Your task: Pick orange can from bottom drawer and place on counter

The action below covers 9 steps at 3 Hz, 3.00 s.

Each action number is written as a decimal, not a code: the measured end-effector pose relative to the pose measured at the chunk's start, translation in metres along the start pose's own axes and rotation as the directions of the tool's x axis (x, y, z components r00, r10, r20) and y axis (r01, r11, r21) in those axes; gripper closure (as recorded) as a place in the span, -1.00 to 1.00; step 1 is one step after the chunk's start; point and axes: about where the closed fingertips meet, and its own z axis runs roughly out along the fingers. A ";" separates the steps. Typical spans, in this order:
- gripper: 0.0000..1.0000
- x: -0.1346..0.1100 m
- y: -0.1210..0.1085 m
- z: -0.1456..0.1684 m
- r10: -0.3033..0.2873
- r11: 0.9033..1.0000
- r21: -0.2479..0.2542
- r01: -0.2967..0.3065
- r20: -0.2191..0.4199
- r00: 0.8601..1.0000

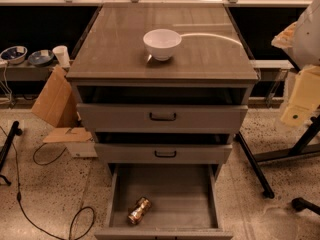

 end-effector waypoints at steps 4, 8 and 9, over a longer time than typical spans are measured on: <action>-1.00 -0.058 0.058 0.121 -0.344 0.933 -0.090 0.349 0.065 0.937; -1.00 -0.194 0.186 0.435 -0.792 0.511 -0.120 0.851 0.319 0.521; -1.00 -0.219 0.223 0.503 -0.808 0.415 -0.107 0.903 0.413 0.420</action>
Offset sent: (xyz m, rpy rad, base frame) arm -0.0049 0.0197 -0.0473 0.0038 0.0414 0.1166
